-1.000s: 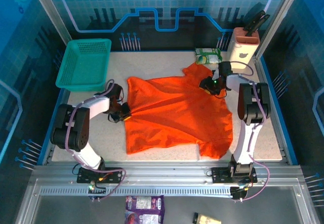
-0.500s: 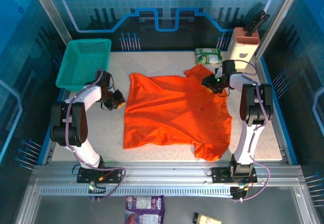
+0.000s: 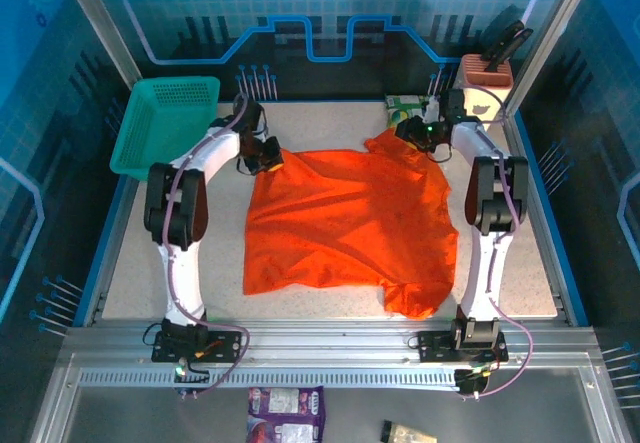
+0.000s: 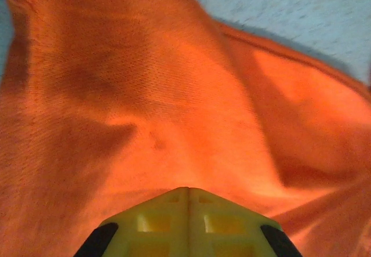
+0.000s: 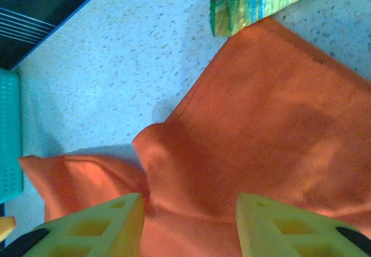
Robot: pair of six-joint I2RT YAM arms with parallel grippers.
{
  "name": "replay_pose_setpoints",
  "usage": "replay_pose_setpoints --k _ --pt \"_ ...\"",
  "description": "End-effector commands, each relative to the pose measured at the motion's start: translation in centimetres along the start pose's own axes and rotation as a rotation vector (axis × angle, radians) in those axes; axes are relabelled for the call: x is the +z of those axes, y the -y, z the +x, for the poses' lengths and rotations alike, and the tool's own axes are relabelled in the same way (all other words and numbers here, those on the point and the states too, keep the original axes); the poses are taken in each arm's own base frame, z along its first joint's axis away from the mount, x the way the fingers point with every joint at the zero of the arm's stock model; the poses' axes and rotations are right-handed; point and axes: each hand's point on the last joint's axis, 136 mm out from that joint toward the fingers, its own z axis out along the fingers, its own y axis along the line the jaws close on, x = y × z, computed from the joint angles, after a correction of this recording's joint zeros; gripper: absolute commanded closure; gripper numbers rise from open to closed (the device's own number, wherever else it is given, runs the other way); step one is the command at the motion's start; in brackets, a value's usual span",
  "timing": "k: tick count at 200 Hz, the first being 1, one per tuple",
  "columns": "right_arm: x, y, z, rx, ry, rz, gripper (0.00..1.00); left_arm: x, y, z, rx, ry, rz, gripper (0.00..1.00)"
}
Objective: Fold the inside-out t-shirt
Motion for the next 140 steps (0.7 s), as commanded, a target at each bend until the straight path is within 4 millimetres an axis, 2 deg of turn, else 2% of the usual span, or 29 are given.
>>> replay_pose_setpoints --k 1,25,51,66,94,115,127,140 --pt "2.8 1.1 1.0 0.031 -0.081 -0.003 0.53 1.1 -1.6 0.4 -0.039 -0.042 -0.063 0.95" --pt "4.2 3.7 1.2 0.101 -0.09 0.073 0.54 2.0 -3.7 0.9 -0.068 -0.057 -0.096 0.96" --pt "2.8 8.1 1.4 0.221 -0.049 0.218 0.54 2.3 -6.3 1.3 -0.125 -0.067 -0.106 0.96" --pt "1.9 9.8 1.3 0.271 -0.003 0.261 0.54 2.1 -8.0 1.3 -0.158 -0.068 -0.116 0.96" --pt "1.3 10.6 1.0 0.291 0.018 0.301 0.54 1.4 -10.5 1.0 -0.214 -0.057 -0.13 0.96" --pt "1.5 10.8 0.3 0.298 0.042 0.306 0.54 0.8 -11.6 0.1 -0.241 -0.036 -0.132 0.96" --pt "2.3 10.3 -0.3 0.292 0.048 0.263 0.54 0.6 -11.7 -0.7 -0.249 -0.023 -0.115 0.96" --pt "3.4 9.4 -1.0 0.283 0.047 0.188 0.54 0.8 -10.6 -1.6 -0.228 -0.018 -0.069 0.96"
